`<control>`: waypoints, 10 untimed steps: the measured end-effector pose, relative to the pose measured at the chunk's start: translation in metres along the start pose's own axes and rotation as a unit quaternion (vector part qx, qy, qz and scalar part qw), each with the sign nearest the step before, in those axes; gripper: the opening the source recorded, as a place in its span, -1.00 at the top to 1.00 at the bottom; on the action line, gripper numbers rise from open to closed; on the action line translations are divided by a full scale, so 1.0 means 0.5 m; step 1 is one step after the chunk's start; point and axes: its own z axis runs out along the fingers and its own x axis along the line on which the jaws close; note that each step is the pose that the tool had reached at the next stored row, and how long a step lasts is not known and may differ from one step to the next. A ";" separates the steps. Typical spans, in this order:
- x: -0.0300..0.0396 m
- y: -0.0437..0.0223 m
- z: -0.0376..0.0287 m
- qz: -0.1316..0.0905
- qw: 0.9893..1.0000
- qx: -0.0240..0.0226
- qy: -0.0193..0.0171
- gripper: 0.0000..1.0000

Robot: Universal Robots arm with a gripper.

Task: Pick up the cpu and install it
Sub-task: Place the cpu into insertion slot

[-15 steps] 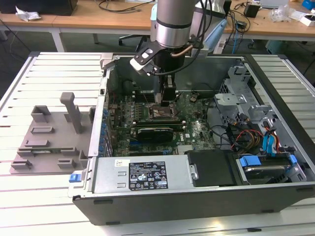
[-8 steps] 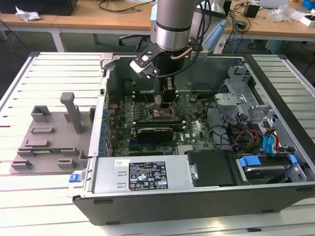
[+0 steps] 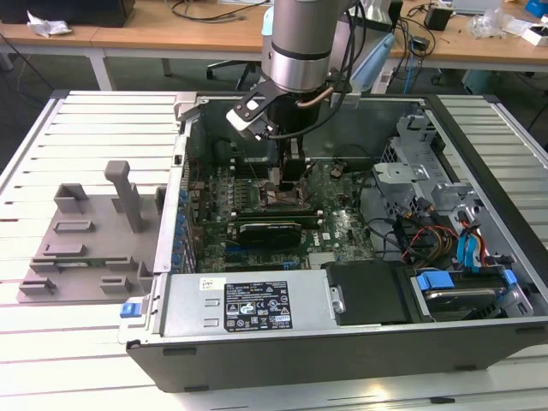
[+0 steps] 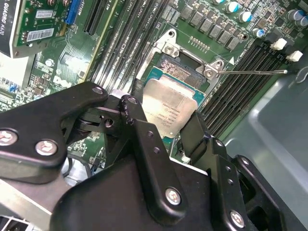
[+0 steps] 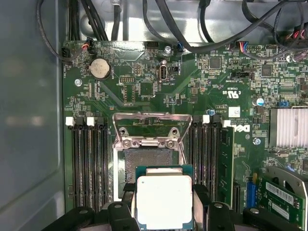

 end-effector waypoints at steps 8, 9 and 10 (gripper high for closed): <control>0.001 0.000 0.015 0.000 1.000 0.000 0.000 -0.10; 0.001 0.000 0.017 0.000 1.000 0.000 0.000 -0.10; 0.001 0.000 0.018 0.000 1.000 0.000 0.000 -0.10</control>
